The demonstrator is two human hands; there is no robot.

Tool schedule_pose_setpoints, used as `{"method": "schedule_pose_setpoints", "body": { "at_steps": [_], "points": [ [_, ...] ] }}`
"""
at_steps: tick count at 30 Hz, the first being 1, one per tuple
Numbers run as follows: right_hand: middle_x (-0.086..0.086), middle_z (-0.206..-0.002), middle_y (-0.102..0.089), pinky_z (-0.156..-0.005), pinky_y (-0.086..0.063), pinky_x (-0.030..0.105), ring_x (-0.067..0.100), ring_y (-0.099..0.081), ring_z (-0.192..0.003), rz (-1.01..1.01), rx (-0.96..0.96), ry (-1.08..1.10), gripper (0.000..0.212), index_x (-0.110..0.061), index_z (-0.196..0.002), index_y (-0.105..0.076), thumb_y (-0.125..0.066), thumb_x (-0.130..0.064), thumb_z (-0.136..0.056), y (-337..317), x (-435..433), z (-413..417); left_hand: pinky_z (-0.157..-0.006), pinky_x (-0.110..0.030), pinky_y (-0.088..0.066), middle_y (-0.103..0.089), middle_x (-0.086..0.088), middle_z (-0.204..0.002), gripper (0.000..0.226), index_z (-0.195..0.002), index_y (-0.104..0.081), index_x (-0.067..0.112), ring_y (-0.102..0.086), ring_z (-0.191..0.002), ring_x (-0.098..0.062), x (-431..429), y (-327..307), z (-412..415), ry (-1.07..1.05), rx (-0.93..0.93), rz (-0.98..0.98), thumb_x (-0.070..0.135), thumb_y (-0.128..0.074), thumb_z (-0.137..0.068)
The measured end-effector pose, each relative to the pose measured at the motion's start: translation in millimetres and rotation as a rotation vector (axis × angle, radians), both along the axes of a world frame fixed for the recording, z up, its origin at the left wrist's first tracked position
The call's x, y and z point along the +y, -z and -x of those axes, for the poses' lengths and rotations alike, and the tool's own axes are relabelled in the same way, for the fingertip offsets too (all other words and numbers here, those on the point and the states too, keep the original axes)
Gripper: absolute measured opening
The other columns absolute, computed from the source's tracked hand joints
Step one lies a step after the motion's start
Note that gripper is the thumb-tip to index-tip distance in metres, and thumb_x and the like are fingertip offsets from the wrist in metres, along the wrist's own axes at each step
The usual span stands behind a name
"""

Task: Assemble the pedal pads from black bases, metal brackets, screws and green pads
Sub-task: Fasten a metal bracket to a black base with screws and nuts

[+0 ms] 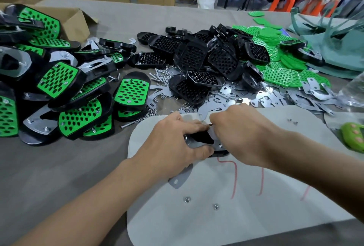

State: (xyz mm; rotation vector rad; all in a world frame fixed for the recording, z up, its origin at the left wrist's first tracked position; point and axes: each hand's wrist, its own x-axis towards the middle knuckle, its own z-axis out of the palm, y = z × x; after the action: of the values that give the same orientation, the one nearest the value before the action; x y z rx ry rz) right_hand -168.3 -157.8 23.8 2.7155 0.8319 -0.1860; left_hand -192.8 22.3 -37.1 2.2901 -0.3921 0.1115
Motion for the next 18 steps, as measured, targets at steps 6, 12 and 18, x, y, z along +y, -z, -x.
{"method": "schedule_pose_setpoints", "body": {
  "at_steps": [6, 12, 18],
  "points": [
    [-0.002, -0.066, -0.047, -0.048, -0.025, 0.033, 0.023, -0.046, -0.06, -0.163, -0.051, 0.118, 0.024, -0.023, -0.074, -0.039, -0.055, -0.019, -0.091, 3.6, -7.8, 1.2, -0.07, -0.007, -0.035, -0.046, 0.015, -0.082, 0.054, -0.119, -0.072, 0.047, -0.048, -0.088, 0.0, 0.6, -1.5, 1.3, 0.011, 0.001, -0.014, 0.051, -0.089, -0.068],
    [-0.008, -0.065, -0.035, -0.054, -0.019, 0.036, 0.017, -0.034, -0.059, -0.066, 0.023, -0.058, 0.035, -0.029, -0.074, -0.017, -0.044, -0.014, -0.089, -0.7, -10.0, -2.3, -0.071, -0.002, -0.033, -0.045, 0.015, -0.082, 0.053, -0.117, -0.074, 0.044, -0.046, -0.094, 0.005, -0.3, -1.2, 1.2, 0.0, -0.022, -0.019, 0.05, -0.09, -0.066],
    [-0.005, -0.066, -0.035, -0.047, -0.014, 0.03, 0.015, -0.027, -0.053, -0.088, -0.038, 0.103, 0.037, -0.025, -0.07, -0.024, -0.057, -0.022, -0.084, 5.8, 2.1, 7.2, -0.069, -0.003, -0.032, -0.043, 0.016, -0.081, 0.053, -0.118, -0.072, 0.048, -0.045, -0.089, 0.008, -0.2, -1.7, 0.8, 0.014, -0.018, -0.036, 0.051, -0.087, -0.067]
  ]
}}
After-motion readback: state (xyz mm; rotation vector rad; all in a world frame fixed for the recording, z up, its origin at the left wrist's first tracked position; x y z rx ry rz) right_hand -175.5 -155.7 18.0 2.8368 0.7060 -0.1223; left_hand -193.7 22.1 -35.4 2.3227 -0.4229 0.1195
